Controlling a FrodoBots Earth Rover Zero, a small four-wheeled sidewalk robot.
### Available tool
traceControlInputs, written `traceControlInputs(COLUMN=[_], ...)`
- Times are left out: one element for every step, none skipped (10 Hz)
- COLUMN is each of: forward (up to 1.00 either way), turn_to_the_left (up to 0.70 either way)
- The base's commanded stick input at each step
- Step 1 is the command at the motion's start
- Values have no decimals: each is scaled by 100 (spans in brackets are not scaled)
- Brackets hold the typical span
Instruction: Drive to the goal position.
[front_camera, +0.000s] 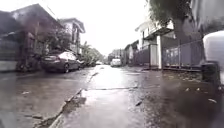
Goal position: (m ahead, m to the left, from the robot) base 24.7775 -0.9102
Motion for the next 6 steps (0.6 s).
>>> traceControlInputs(forward=[100,100,100,100,100,100], turn_to_the_left=[0,0,0,0,0,0])
